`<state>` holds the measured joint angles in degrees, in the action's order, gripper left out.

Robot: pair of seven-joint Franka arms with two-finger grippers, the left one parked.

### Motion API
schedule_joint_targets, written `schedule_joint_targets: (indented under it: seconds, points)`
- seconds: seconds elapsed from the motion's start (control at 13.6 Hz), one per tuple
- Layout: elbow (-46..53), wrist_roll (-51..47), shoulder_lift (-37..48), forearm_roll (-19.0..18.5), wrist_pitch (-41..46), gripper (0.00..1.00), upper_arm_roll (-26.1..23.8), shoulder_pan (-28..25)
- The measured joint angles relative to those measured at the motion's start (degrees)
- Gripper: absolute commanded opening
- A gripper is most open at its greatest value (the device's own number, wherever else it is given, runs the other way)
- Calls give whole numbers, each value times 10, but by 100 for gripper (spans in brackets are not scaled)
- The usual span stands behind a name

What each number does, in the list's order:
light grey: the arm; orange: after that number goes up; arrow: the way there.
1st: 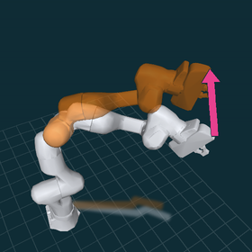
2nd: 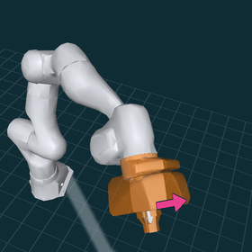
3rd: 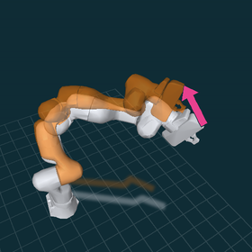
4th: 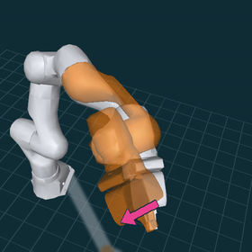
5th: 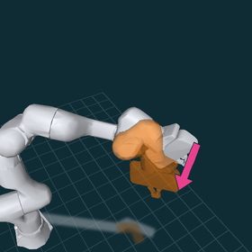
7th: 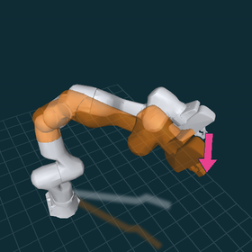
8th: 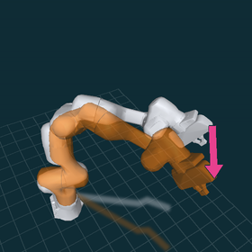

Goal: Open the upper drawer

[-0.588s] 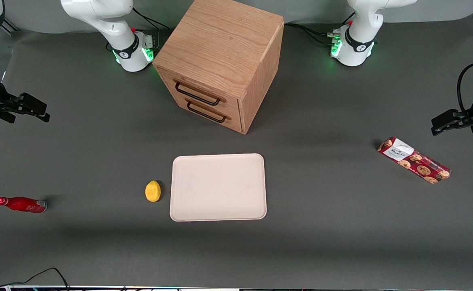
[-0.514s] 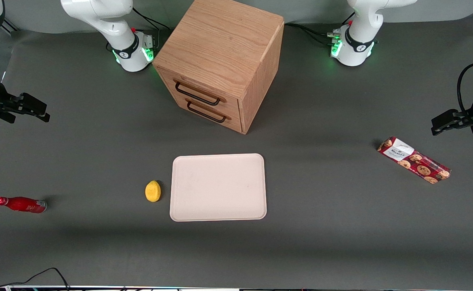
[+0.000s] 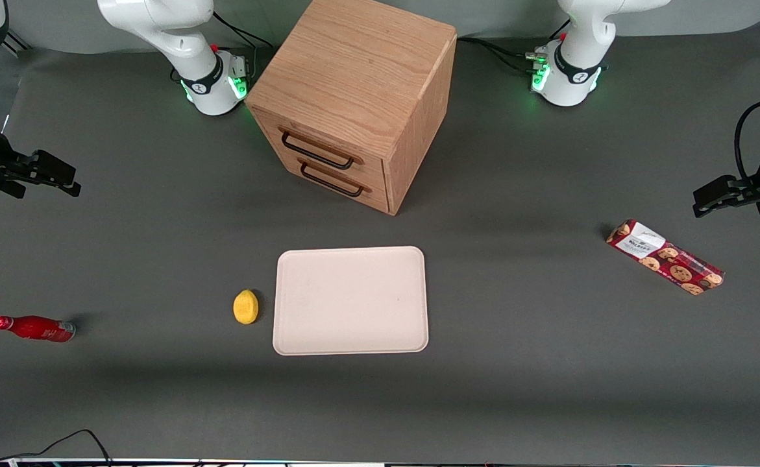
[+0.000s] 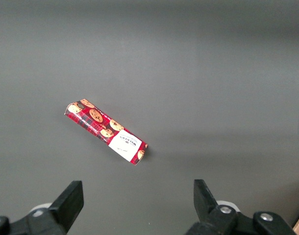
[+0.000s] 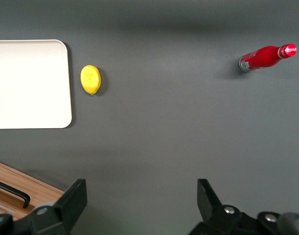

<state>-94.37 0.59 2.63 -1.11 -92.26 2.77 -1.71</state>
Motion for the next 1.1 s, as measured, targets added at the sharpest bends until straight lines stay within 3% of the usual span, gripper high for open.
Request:
schedule_joint_targets:
  seconds: [0.66,1.1]
  points:
    - [0,3,0,0,1,100,-3,-8]
    - [1,4,0,19,9,100,-11,-121]
